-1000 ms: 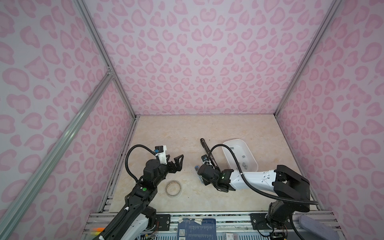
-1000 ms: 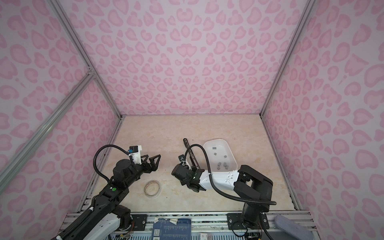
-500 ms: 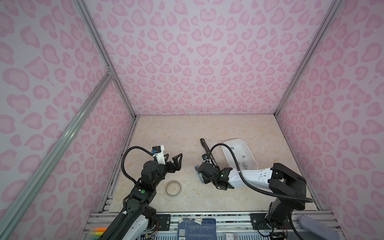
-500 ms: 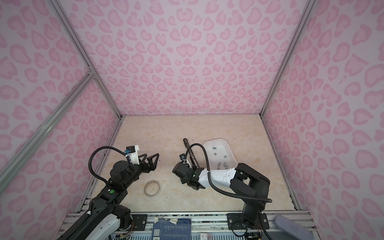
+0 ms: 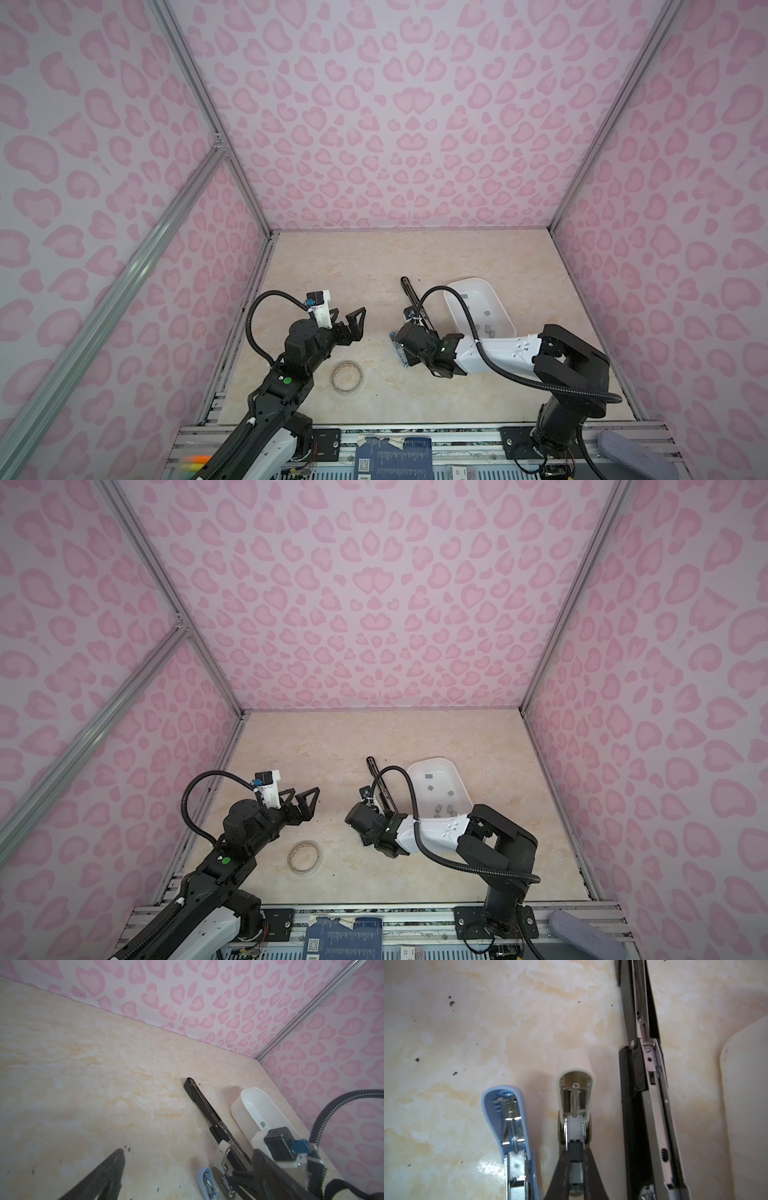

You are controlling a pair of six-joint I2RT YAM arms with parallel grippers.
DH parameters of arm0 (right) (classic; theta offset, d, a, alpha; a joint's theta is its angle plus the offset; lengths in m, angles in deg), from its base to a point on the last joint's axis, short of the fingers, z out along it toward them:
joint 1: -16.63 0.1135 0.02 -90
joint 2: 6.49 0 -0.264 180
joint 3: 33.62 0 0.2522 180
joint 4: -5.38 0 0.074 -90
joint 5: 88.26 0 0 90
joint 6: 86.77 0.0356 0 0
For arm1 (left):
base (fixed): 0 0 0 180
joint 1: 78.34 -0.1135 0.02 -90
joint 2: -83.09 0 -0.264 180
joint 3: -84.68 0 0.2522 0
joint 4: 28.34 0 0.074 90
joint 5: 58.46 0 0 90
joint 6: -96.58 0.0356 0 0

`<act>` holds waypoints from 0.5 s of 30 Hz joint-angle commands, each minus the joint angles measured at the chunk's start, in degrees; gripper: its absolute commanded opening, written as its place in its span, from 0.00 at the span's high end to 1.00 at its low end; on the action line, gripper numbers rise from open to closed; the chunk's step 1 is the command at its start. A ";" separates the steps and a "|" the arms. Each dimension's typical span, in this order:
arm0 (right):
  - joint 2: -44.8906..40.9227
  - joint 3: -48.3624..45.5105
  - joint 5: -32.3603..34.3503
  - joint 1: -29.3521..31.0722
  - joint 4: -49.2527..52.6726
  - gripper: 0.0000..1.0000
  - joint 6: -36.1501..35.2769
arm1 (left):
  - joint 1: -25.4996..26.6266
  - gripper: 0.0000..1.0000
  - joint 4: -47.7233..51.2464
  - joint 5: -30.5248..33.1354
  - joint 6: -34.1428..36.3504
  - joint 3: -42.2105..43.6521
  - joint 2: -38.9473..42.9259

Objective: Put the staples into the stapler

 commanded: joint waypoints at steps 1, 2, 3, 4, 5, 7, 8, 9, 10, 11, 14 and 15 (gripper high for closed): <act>0.57 -0.29 0.30 0.01 -0.59 0.97 0.25 | 0.06 0.04 -1.39 -0.22 0.41 -0.66 0.13; 0.73 -0.26 0.08 0.05 -0.61 0.97 0.31 | 0.04 0.04 -1.35 -0.18 0.41 -0.48 0.13; 0.82 -0.23 -0.10 0.00 -0.65 0.97 0.34 | 0.04 0.04 -1.40 -0.09 0.41 -0.49 0.13; 0.84 -0.27 -0.22 -0.01 -0.77 0.97 0.33 | 0.04 0.04 -1.29 -0.08 0.41 -0.61 0.13; 0.95 -0.19 -0.28 0.03 -0.78 0.97 0.31 | 0.04 0.04 -1.38 0.00 0.46 -0.55 0.13; 1.03 -0.09 -0.33 -0.01 -0.77 0.98 0.30 | -0.01 0.04 -1.40 0.05 0.47 -0.57 0.13; 1.10 -0.09 -0.33 0.03 -0.74 0.98 0.36 | 0.08 0.04 -1.40 0.10 0.49 -0.50 0.06; 1.13 -0.10 -0.33 -0.01 -0.68 0.98 0.42 | 0.04 0.04 -1.29 0.16 0.50 -0.56 0.05; 1.24 -0.08 -0.24 -0.02 -0.65 0.98 0.42 | 0.06 0.04 -1.30 0.13 0.51 -0.55 0.04; 1.20 -0.10 -0.19 -0.01 -0.68 0.98 0.38 | 0.05 0.04 -1.37 0.17 0.50 -0.50 0.04; 1.38 -0.08 -0.15 -0.01 -0.69 0.98 0.49 | 0.09 0.04 -1.25 0.26 0.50 -0.49 0.04; 1.37 -0.09 -0.15 -0.06 -0.65 0.98 0.48 | 0.04 0.04 -1.39 0.22 0.50 -0.53 0.04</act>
